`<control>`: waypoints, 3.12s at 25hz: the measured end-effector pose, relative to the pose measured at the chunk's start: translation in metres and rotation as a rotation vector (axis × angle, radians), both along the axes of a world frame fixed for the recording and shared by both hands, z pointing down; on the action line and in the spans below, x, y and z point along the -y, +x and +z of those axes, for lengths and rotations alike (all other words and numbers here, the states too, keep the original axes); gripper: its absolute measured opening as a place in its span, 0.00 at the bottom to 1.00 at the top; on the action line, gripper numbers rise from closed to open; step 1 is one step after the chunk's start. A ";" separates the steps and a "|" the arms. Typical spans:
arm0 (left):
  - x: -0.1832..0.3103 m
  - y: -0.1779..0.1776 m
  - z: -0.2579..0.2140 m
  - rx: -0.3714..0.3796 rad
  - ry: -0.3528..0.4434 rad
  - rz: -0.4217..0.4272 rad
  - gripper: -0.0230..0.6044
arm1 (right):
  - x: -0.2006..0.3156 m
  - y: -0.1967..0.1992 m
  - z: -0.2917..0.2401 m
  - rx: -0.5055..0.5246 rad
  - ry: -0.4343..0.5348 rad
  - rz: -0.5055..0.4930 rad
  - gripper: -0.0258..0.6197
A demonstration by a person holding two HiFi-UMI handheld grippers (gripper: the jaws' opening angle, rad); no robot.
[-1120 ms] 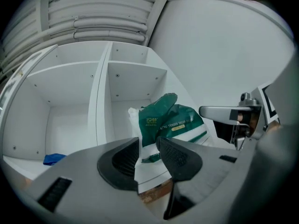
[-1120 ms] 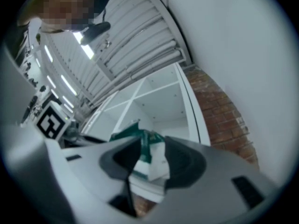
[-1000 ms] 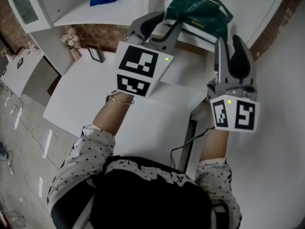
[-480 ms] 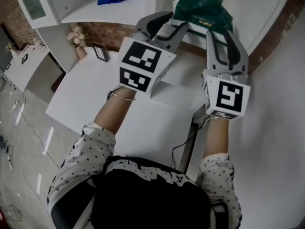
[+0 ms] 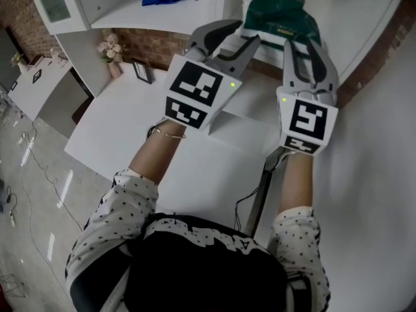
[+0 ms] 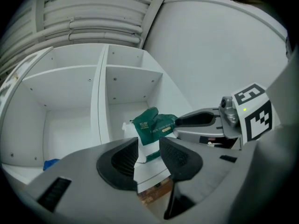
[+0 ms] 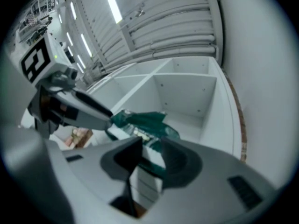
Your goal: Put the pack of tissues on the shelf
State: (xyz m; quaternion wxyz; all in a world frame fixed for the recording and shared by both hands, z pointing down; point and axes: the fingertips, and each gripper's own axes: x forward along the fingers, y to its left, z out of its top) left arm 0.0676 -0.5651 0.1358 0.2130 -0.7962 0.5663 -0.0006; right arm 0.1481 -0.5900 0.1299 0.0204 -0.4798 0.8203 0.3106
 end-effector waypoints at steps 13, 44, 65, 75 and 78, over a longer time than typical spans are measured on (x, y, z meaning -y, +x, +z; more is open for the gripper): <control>-0.001 -0.003 0.008 0.004 -0.037 -0.002 0.11 | 0.005 -0.008 0.002 -0.014 -0.015 -0.010 0.25; -0.072 0.010 0.033 -0.103 -0.035 0.134 0.09 | -0.084 0.022 0.028 0.226 -0.116 -0.277 0.10; -0.119 0.028 0.120 -0.069 -0.162 0.228 0.09 | -0.127 0.021 0.138 0.362 -0.436 -0.391 0.09; -0.122 0.016 0.125 -0.048 -0.177 0.200 0.09 | -0.128 0.007 0.150 0.340 -0.472 -0.398 0.09; -0.123 0.012 0.125 -0.048 -0.178 0.188 0.09 | -0.129 0.001 0.149 0.337 -0.474 -0.417 0.09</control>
